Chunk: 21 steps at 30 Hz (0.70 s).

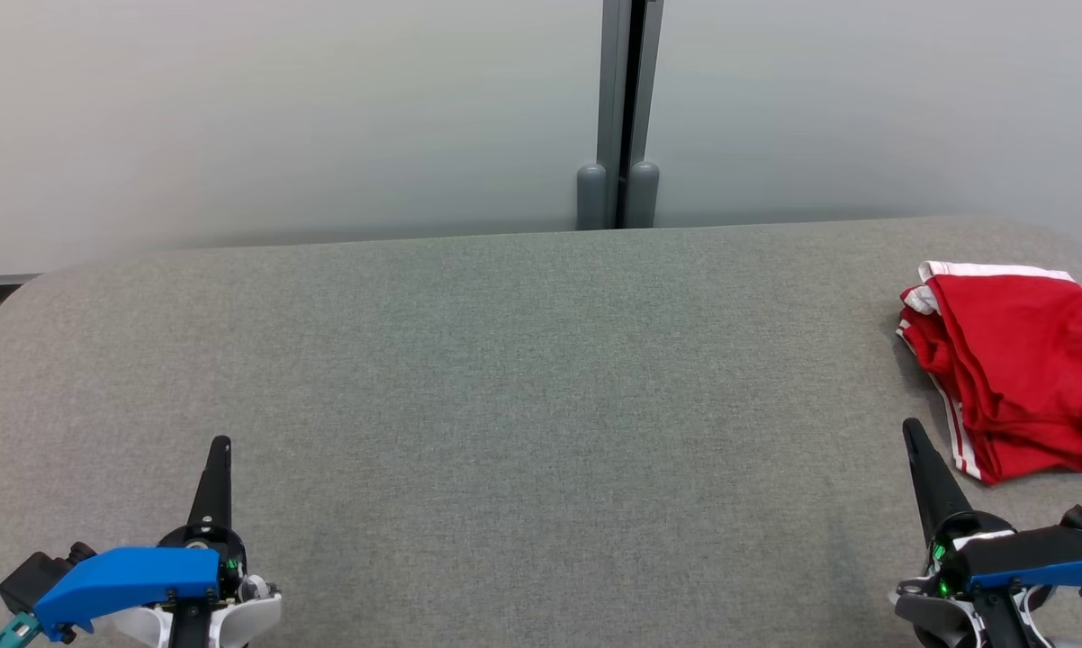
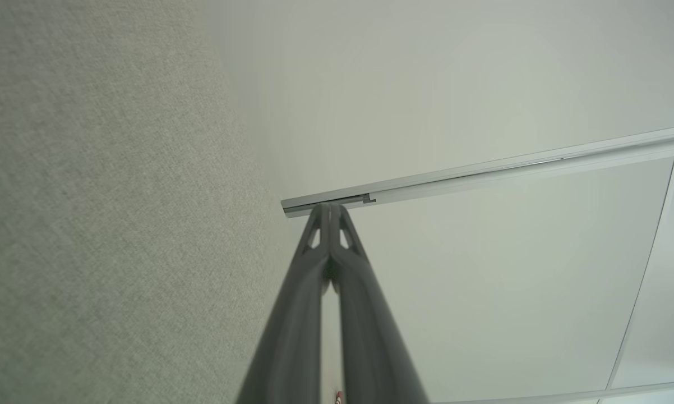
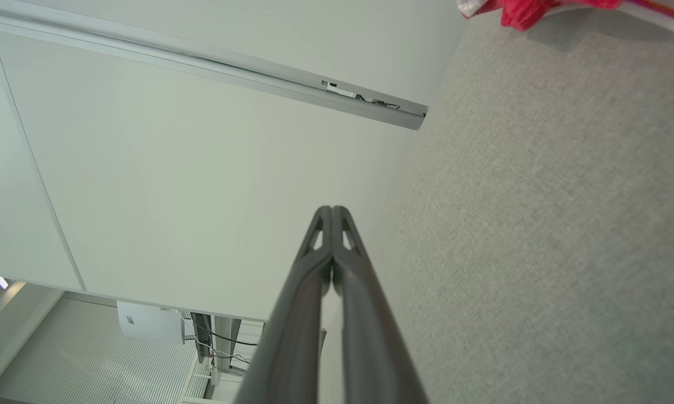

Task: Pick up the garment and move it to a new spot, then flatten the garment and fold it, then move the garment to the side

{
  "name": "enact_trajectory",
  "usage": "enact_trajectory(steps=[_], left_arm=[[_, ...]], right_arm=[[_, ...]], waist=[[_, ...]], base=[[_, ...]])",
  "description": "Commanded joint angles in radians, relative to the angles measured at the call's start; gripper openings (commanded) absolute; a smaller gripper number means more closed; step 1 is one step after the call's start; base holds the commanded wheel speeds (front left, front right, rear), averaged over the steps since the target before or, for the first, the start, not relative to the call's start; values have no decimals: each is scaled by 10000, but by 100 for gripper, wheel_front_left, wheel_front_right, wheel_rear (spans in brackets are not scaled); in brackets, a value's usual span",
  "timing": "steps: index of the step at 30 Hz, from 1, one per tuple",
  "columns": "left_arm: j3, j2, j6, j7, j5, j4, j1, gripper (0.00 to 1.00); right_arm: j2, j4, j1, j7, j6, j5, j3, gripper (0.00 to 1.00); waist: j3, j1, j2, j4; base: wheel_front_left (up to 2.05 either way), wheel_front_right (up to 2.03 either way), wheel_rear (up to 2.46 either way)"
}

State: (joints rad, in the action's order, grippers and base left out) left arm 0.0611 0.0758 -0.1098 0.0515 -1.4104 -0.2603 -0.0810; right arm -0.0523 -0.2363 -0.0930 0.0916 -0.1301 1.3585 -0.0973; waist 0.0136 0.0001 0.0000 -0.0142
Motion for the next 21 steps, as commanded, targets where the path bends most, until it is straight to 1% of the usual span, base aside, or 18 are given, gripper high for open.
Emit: enact_trajectory(steps=[1,21], left_arm=[[125,-11,-83,73,-206,88,-180,0],[430,-181,-193,469,-1419,145,-306,0]], right_arm=[[7,28,-159,43,-9,269,-36,0],[21,-57,-193,175,-9,1785,-142,0]], waist=[[-5,0,0,7],[-67,-1,0,91]], base=[[0,0,0],[0,0,0]])
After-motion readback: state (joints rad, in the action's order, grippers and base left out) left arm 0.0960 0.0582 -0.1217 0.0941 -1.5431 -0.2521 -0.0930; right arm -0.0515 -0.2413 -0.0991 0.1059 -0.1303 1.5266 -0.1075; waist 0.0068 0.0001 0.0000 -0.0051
